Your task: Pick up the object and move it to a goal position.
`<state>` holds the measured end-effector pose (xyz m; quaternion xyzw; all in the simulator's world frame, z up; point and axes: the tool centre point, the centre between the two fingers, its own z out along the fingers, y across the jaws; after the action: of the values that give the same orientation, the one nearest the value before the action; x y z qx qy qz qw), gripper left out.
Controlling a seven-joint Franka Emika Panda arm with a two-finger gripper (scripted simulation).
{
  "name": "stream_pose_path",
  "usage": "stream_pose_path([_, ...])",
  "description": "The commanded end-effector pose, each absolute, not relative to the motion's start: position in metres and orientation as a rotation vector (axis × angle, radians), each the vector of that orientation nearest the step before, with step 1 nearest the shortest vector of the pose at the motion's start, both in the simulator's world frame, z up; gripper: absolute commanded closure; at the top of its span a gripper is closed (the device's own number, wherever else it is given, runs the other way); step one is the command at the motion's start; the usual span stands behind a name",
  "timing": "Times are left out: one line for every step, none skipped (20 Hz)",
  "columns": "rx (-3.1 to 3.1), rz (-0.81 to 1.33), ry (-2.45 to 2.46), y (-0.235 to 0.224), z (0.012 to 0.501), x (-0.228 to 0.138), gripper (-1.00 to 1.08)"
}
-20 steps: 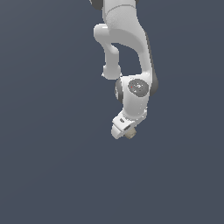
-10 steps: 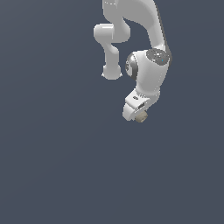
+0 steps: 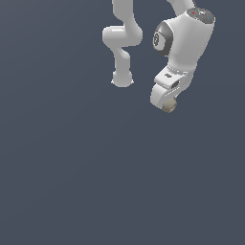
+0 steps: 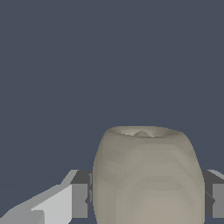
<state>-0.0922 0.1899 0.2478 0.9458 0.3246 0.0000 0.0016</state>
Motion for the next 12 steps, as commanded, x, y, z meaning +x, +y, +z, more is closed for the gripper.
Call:
stream_pose_path([2.969,-0.001,1.018,0.201,0.266,-0.103,1.08])
stream_pose_path([2.969,-0.001,1.018,0.205,0.273,-0.107,1.08])
stream_pose_path([2.969,-0.001,1.018,0.209,0.279,-0.11,1.08])
stream_pose_path([2.97,-0.001,1.018,0.213,0.285,-0.113,1.08])
stream_pose_path([2.97,-0.001,1.018,0.216,0.29,-0.116,1.08])
stream_pose_path([2.971,-0.001,1.018,0.219,0.295,-0.119,1.08])
stream_pose_path([2.971,-0.001,1.018,0.222,0.299,-0.121,1.08])
stream_pose_path([2.971,-0.001,1.018,0.224,0.303,-0.123,1.08])
stream_pose_path([2.972,-0.001,1.018,0.226,0.306,-0.124,1.08])
stream_pose_path([2.972,-0.001,1.018,0.227,0.308,-0.125,1.08])
stream_pose_path([2.972,-0.001,1.018,0.229,0.31,-0.125,1.08])
stream_pose_path([2.972,-0.001,1.018,0.23,0.311,-0.126,1.08])
